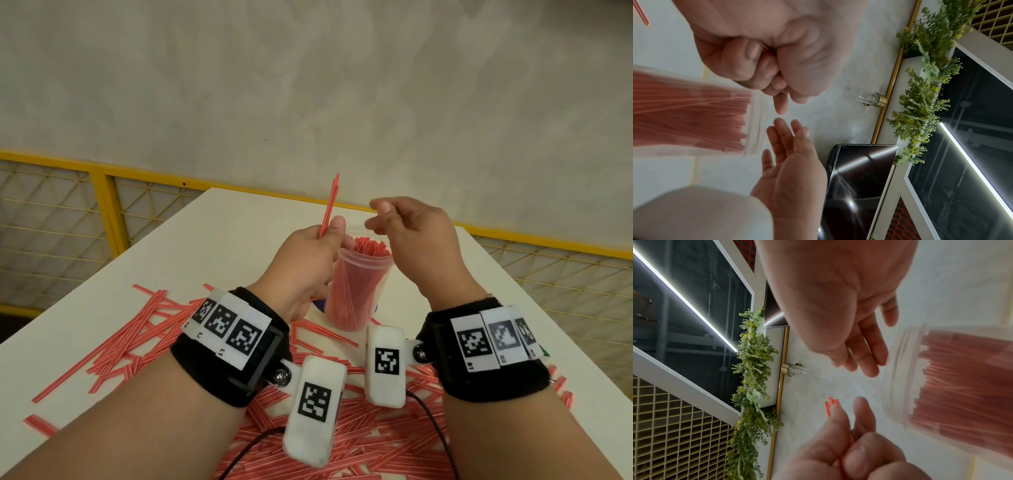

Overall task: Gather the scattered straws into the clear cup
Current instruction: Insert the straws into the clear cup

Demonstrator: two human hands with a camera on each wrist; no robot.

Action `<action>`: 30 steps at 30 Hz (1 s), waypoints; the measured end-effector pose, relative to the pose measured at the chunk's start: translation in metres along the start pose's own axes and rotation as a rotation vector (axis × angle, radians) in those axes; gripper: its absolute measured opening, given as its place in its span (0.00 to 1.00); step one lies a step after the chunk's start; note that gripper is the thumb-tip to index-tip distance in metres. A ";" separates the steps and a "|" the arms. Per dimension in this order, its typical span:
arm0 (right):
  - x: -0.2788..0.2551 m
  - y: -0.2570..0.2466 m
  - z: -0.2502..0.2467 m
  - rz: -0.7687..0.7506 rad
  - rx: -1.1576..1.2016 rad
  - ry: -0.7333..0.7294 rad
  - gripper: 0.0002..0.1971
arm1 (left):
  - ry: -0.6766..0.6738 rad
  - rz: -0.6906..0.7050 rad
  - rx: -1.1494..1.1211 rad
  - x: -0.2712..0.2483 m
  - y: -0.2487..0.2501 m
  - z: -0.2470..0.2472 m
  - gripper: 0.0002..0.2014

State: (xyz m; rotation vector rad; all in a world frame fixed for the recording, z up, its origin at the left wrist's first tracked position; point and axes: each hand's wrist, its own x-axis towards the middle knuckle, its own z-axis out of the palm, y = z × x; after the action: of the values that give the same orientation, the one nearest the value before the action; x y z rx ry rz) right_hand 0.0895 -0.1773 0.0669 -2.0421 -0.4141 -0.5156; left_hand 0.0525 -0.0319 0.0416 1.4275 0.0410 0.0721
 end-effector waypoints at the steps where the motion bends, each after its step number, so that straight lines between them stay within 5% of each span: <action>1: 0.000 -0.002 -0.001 -0.005 0.063 0.031 0.10 | -0.018 0.000 0.009 0.000 0.000 0.000 0.18; 12: -0.005 -0.018 -0.006 0.026 0.324 -0.095 0.26 | -0.178 0.035 0.191 0.001 -0.003 -0.004 0.17; 15: -0.007 -0.019 -0.004 0.008 0.360 -0.112 0.21 | -0.230 0.008 0.242 -0.001 -0.003 -0.006 0.21; 21: -0.008 -0.021 -0.003 -0.025 0.349 -0.172 0.05 | -0.301 0.008 0.278 -0.003 -0.001 -0.007 0.13; 30: -0.008 -0.020 -0.003 -0.019 0.465 -0.170 0.07 | -0.313 0.035 0.298 -0.002 0.000 -0.007 0.14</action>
State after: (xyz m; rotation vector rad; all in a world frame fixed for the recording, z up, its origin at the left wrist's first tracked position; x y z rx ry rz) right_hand 0.0725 -0.1703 0.0791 -1.6359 -0.5958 -0.2278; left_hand 0.0500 -0.0248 0.0402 1.7231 -0.2401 -0.1348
